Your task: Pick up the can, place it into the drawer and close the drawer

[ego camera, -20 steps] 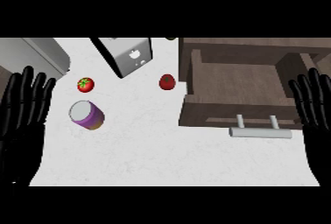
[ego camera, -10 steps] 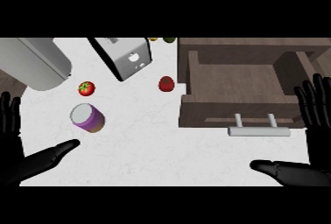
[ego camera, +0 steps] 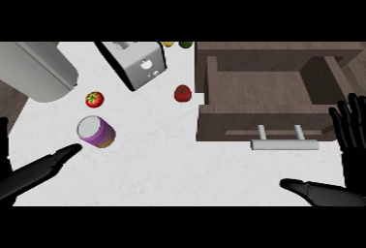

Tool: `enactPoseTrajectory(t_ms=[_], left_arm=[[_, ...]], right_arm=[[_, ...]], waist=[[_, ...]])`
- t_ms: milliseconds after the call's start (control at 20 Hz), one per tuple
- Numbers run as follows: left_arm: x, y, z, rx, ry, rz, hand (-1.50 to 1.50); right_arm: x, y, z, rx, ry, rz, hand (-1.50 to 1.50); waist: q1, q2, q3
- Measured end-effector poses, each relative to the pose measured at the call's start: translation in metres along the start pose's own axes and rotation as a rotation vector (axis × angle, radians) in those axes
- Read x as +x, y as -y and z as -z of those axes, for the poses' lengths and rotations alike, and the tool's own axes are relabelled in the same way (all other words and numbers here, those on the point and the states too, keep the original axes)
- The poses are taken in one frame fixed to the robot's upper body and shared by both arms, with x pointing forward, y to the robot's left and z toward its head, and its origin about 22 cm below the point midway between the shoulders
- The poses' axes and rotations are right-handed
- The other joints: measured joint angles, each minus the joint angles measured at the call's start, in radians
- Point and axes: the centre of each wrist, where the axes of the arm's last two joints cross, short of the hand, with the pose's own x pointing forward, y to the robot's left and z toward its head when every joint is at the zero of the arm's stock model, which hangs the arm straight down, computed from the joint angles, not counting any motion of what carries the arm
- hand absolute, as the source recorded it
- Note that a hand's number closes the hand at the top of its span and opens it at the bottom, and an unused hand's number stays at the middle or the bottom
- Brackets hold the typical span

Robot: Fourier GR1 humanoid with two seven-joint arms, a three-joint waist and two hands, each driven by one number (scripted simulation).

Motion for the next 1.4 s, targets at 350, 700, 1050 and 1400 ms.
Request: enactPoseTrajectory(t_ms=[350, 700, 1050, 1400], left_arm=[[-0.011, 0.013, 0.008, -0.005, -0.033, 0.008, -1.5], [-0.048, 0.03, 0.013, -0.001, -0.086, 0.025, -1.5], [-0.088, 0.04, 0.016, 0.017, -0.116, 0.048, -1.5], [-0.133, 0.042, 0.01, 0.047, -0.152, 0.068, -1.5]], right_arm=[[-0.006, 0.008, 0.002, -0.009, 0.004, -0.002, -1.5], [-0.002, 0.017, -0.002, -0.014, 0.005, -0.001, -1.5], [0.003, 0.024, -0.008, -0.019, 0.018, -0.011, -1.5], [0.009, 0.035, -0.013, -0.024, 0.024, -0.016, -1.5]], waist=[[-0.001, 0.0, 0.0], [-0.003, 0.0, 0.0], [-0.003, 0.0, 0.0], [-0.004, 0.0, 0.0]])
